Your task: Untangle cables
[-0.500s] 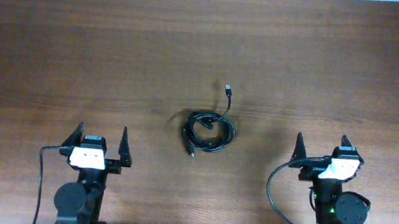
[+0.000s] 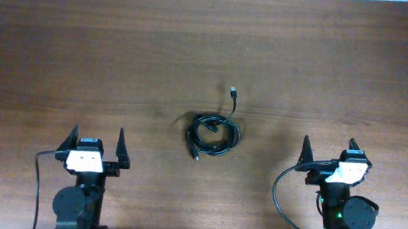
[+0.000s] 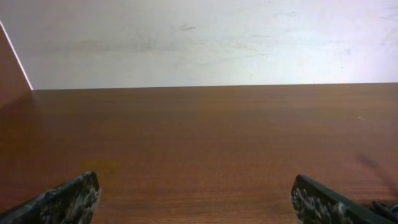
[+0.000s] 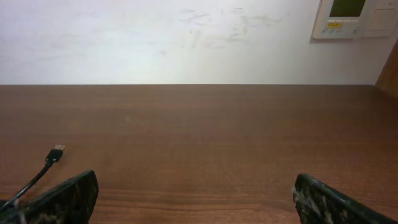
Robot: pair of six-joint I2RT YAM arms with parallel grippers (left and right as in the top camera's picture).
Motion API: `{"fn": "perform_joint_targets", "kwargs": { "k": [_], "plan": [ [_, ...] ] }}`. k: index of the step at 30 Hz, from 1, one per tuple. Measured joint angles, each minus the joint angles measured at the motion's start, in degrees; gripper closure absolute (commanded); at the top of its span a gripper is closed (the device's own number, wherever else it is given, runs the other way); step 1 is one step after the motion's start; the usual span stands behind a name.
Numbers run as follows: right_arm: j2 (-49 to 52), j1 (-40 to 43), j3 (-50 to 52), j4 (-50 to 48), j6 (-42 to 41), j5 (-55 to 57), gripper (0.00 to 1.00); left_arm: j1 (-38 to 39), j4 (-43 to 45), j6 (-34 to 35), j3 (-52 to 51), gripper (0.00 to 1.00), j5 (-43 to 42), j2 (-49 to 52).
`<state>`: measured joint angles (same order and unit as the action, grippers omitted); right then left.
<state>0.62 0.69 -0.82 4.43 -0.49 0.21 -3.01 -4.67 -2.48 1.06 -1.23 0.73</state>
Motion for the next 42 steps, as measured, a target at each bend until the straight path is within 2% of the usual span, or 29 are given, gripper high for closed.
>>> {"fn": "perform_joint_targets", "kwargs": {
  "k": [29, 32, 37, 42],
  "plan": [
    [0.0, 0.0, 0.0, 0.0, 0.0, 0.0, 0.02, 0.0, 0.2, -0.1, 0.0, 0.01, 0.1, 0.0],
    [0.0, 0.0, 0.0, 0.0, 0.0, 0.0, 0.02, 0.0, 6.6, -1.3, -0.3, 0.01, 1.6, 0.0],
    [0.0, 0.0, 0.0, 0.0, 0.0, 0.0, 0.01, 0.0, 11.0, -1.6, -0.4, 0.01, -1.0, 0.0],
    [0.0, 0.0, 0.0, 0.0, 0.0, 0.0, 0.01, 0.0, 10.8, -1.1, 2.3, 0.01, -5.1, 3.9]
  ]
}}
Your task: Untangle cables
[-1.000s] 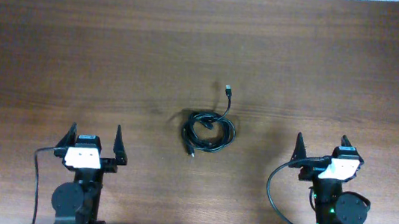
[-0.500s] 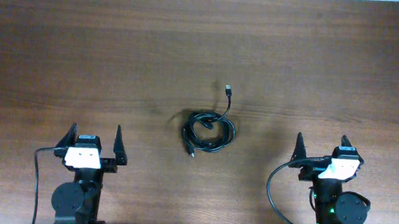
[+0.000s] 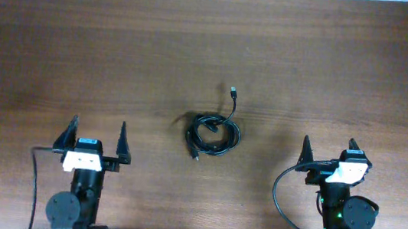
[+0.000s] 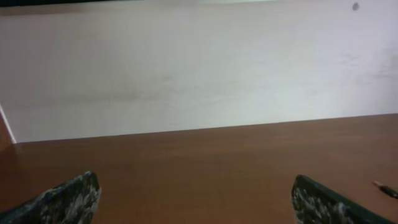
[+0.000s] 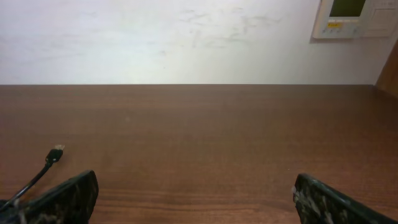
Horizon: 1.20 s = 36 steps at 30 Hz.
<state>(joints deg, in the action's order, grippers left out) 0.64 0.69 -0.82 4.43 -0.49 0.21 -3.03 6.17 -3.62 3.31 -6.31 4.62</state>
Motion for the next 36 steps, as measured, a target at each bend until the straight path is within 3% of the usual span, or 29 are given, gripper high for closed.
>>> {"fn": "perform_joint_targets", "kwargs": {
  "k": [6, 9, 13, 16, 22, 28, 31, 32, 33, 34, 35, 36],
  "plan": [
    [0.0, 0.0, 0.0, 0.0, 0.0, 0.0, 0.01, 0.0, -1.8, 0.2, 13.6, 0.01, -4.1, 19.8],
    [0.0, 0.0, 0.0, -0.1, 0.0, 0.0, 0.02, 0.8, -8.4, 0.3, 24.9, 0.01, -8.4, 34.6],
    [-0.1, 0.0, 0.1, -0.1, 0.0, 0.0, 0.01, 8.4, -20.9, 0.4, 40.4, 0.01, -10.5, 54.1],
    [0.0, 0.0, 0.1, -0.1, 0.0, 0.0, 0.02, 16.6, -24.7, 0.4, 49.8, 0.01, -11.1, 66.2],
    [0.0, 0.0, 0.1, -0.2, 0.0, 0.0, 0.02, 29.2, -24.2, 0.4, 53.1, 0.01, -11.5, 80.6],
    [0.0, 0.0, 0.1, -0.2, 0.0, 0.0, 0.01, 32.1, -27.0, 1.0, 53.2, 0.01, -10.8, 86.2],
    [0.0, 0.0, 0.1, -0.2, 0.0, 0.0, 0.01, 32.2, -28.9, 10.8, 53.3, 0.01, -1.6, 87.9],
    [0.0, 0.0, 0.1, -0.2, 0.0, 0.0, 0.02, 32.2, -29.0, 14.6, 53.3, 0.12, 1.0, 88.9],
    [0.0, 0.0, 0.1, -0.2, 0.0, 0.0, 0.02, 32.2, -29.3, 17.5, 53.4, 0.33, 2.5, 90.4],
    [0.0, 0.0, 0.1, -0.2, 0.0, 0.0, 0.02, 32.2, -29.9, 20.2, 53.4, 0.47, 3.5, 92.2],
    [0.0, 0.0, 0.1, -0.2, 0.0, 0.0, 0.01, 32.2, -31.1, 21.9, 53.5, 0.74, 4.0, 94.1],
    [0.0, 0.0, 0.1, -0.2, 0.0, 0.0, 0.02, 32.2, -32.3, 23.3, 53.5, 0.91, 4.2, 95.3]
  ]
}}
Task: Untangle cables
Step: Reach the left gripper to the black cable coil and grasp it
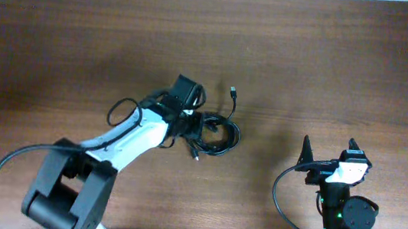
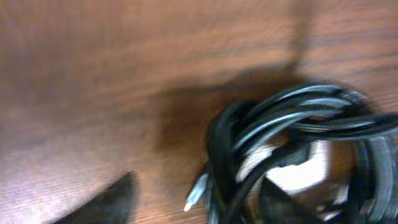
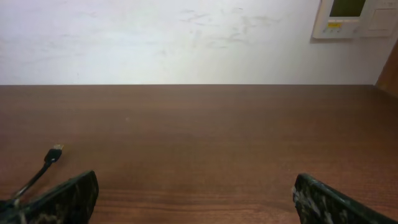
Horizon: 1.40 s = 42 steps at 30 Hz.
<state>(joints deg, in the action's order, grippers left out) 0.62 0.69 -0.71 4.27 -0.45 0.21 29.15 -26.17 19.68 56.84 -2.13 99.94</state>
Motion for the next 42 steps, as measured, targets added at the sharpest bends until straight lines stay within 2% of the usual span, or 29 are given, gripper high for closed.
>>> {"fn": "perform_joint_targets", "kwargs": {
  "k": [2, 7, 10, 11, 12, 13, 14, 15, 16, 19, 20, 21, 23, 24, 25, 26, 31, 33, 34, 40, 42],
  "plan": [
    [0.0, 0.0, 0.0, 0.0, 0.0, 0.0, 0.01, 0.0, -0.9, 1.7, 0.0, 1.00, 0.1, 0.7],
    [0.0, 0.0, 0.0, 0.0, 0.0, 0.0, 0.02, -1.7, -1.7, 11.7, 0.9, 1.00, 1.2, 0.8],
    [0.0, 0.0, 0.0, 0.0, 0.0, 0.0, 0.01, -5.4, -1.9, 24.2, 2.4, 1.00, 1.8, 0.8],
    [0.0, 0.0, 0.0, 0.0, 0.0, 0.0, 0.01, -6.5, -1.8, 31.0, 2.8, 1.00, 1.8, 0.7],
    [0.0, 0.0, 0.0, 0.0, 0.0, 0.0, 0.01, -6.9, -1.9, 34.7, 2.8, 0.50, 1.5, 0.5],
    [0.0, 0.0, 0.0, 0.0, 0.0, 0.0, 0.02, -7.1, -1.9, 39.1, 2.8, 0.18, 0.7, -0.2],
    [0.0, 0.0, 0.0, 0.0, 0.0, 0.0, 0.01, -7.1, -1.9, 41.2, 2.8, 0.04, -0.1, -0.8],
    [0.0, 0.0, 0.0, 0.0, 0.0, 0.0, 0.02, -7.1, -1.9, 42.1, 2.9, 0.01, -1.1, -1.5],
    [0.0, 0.0, 0.0, 0.0, 0.0, 0.0, 0.02, -7.1, -1.9, 38.9, 3.1, 0.01, -2.8, -2.3],
    [0.0, 0.0, 0.0, 0.0, 0.0, 0.0, 0.02, -7.2, -2.4, 21.6, 3.1, 0.03, -5.2, -2.4],
    [0.0, 0.0, 0.0, 0.0, 0.0, 0.0, 0.01, -7.4, -2.5, 15.6, 3.2, 0.16, -5.6, -2.4],
    [0.0, 0.0, 0.0, 0.0, 0.0, 0.0, 0.01, -7.9, -2.4, 10.0, 3.3, 0.35, -5.7, -2.4],
    [0.0, 0.0, 0.0, 0.0, 0.0, 0.0, 0.01, -9.0, -0.7, -1.4, 3.9, 0.44, -4.6, -2.5],
    [0.0, 0.0, 0.0, 0.0, 0.0, 0.0, 0.01, -9.2, 0.0, -4.7, 4.1, 0.53, -3.1, -2.5],
    [0.0, 0.0, 0.0, 0.0, 0.0, 0.0, 0.01, -9.3, 1.0, -8.3, 4.2, 0.54, -0.5, -2.6],
    [0.0, 0.0, 0.0, 0.0, 0.0, 0.0, 0.01, -9.3, 1.4, -10.6, 4.3, 0.50, 0.9, -2.6],
    [0.0, 0.0, 0.0, 0.0, 0.0, 0.0, 0.02, -9.2, 5.6, -15.8, 4.7, 0.53, 3.7, 0.5],
    [0.0, 0.0, 0.0, 0.0, 0.0, 0.0, 0.01, -9.2, 7.3, -18.2, 4.7, 0.64, 4.0, 3.4],
    [0.0, 0.0, 0.0, 0.0, 0.0, 0.0, 0.02, -9.2, 7.8, -19.2, 4.7, 0.65, 4.1, 4.1],
    [0.0, 0.0, 0.0, 0.0, 0.0, 0.0, 0.02, -9.2, 8.2, -20.9, 4.7, 0.66, 1.7, 5.0],
    [0.0, 0.0, 0.0, 0.0, 0.0, 0.0, 0.02, -9.2, 8.1, -20.9, 4.9, 0.72, 1.0, 7.1]
  ]
}}
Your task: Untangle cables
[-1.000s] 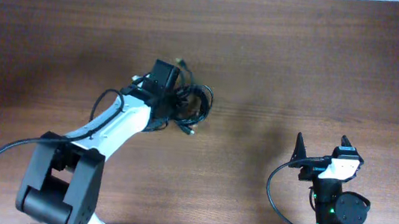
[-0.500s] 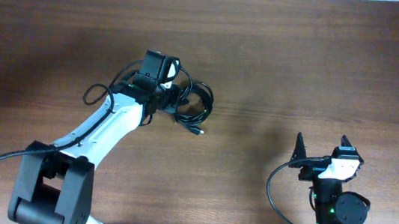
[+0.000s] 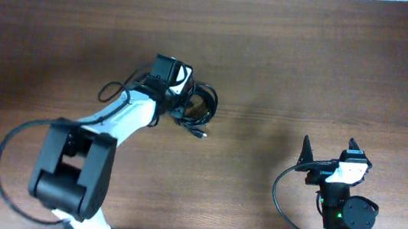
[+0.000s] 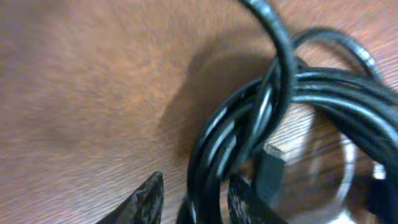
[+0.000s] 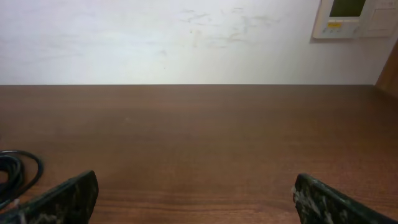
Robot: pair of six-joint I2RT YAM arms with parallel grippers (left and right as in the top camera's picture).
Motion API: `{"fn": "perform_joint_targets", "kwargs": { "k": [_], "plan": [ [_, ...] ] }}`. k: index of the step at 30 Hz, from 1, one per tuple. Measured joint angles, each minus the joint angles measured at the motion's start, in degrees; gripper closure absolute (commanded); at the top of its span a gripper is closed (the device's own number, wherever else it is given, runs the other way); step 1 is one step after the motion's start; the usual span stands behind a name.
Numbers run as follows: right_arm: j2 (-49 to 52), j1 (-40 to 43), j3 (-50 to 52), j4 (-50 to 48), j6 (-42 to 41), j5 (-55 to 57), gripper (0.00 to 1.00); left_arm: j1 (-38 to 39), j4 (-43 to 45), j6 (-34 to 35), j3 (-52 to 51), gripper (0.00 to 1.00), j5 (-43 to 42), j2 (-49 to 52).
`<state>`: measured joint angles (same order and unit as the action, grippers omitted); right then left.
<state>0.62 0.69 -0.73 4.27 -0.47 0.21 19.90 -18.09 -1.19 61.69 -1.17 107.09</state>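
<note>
A tangled bundle of black cable [image 3: 197,107] lies on the brown table left of centre, one plug end [image 3: 200,134] sticking out below it. My left gripper [image 3: 180,106] reaches over the bundle's left side. In the left wrist view its fingers [image 4: 148,196] are shut on several strands of the cable [image 4: 242,134], and a plug [image 4: 268,165] shows among the loops. My right gripper [image 3: 328,153] stands open at the table's front right, with nothing between its fingers [image 5: 65,199]. A loop of the cable [image 5: 18,171] shows at the left edge of the right wrist view.
The wooden table [image 3: 332,75] runs back to a white wall [image 5: 186,37]. A wall thermostat [image 5: 348,18] hangs at the upper right in the right wrist view. The arm bases and their own leads sit along the table's front edge.
My left gripper, then spread around the bundle's left side, is now shut on its strands. The bundle has shifted up and to the left. The right arm has not moved.
Both grippers stood open at the front edge, the coiled cable at the centre. The left gripper then sat slightly raised at its rest place. Later it was out at the bundle's left side, jaws apart. Now it grips the strands and the bundle lies farther up and left.
</note>
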Motion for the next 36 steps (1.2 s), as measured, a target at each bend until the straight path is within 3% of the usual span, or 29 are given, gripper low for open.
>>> {"fn": "perform_joint_targets", "kwargs": {
  "k": [1, 2, 8, 10, 12, 16, 19, 22, 26, 28, 32, 34, 36],
  "plan": [
    [0.0, 0.0, 0.0, 0.0, 0.0, 0.0, 0.02, 0.0, 0.0, 0.0, 0.3, 0.83, -0.5, 1.3],
    [0.0, 0.0, 0.0, 0.0, 0.0, 0.0, 0.01, 0.0, 0.0, -0.2, 0.8, 1.00, -0.5, 2.3],
    [0.0, 0.0, 0.0, 0.0, 0.0, 0.0, 0.01, 0.0, -3.5, 0.4, 2.1, 1.00, -0.9, 1.9],
    [0.0, 0.0, 0.0, 0.0, 0.0, 0.0, 0.02, 0.0, -6.2, 2.9, 2.2, 1.00, -0.8, -3.0],
    [0.0, 0.0, 0.0, 0.0, 0.0, 0.0, 0.01, 0.0, -7.9, 8.7, 3.1, 1.00, -0.8, -10.1],
    [0.0, 0.0, 0.0, -1.4, -1.6, -3.8, 0.01, 0.0, -12.0, 22.8, 4.4, 1.00, -0.7, -13.8],
    [0.0, 0.0, 0.0, -1.7, -10.9, -18.7, 0.01, 0.0, -12.3, 29.7, 4.4, 1.00, -0.7, -13.7],
    [0.1, 0.0, 0.1, -2.2, -21.3, -30.6, 0.01, 0.0, -14.3, 30.8, 4.4, 1.00, -0.8, -13.7],
    [0.1, 0.0, 0.1, -3.4, -25.6, -34.2, 0.01, 0.0, -21.8, 29.4, 4.4, 1.00, -0.8, -13.7],
    [1.3, 0.0, -0.6, -0.2, -26.4, -34.6, 0.01, 0.0, -26.1, 35.3, 4.4, 1.00, -0.7, -13.7],
    [15.7, 0.0, -9.7, 5.2, -26.8, -34.6, 0.01, 1.5, -27.8, 46.0, 4.4, 1.00, -0.7, -13.7],
    [25.4, 0.0, -16.2, 6.2, -26.8, -35.3, 0.01, 2.3, -27.3, 45.7, 4.4, 1.00, -0.8, -13.7],
    [39.0, 0.0, -24.5, 3.4, -26.9, -39.4, 0.02, 2.3, -23.8, 40.2, 4.2, 1.00, -0.7, -13.6]
  ]
}}
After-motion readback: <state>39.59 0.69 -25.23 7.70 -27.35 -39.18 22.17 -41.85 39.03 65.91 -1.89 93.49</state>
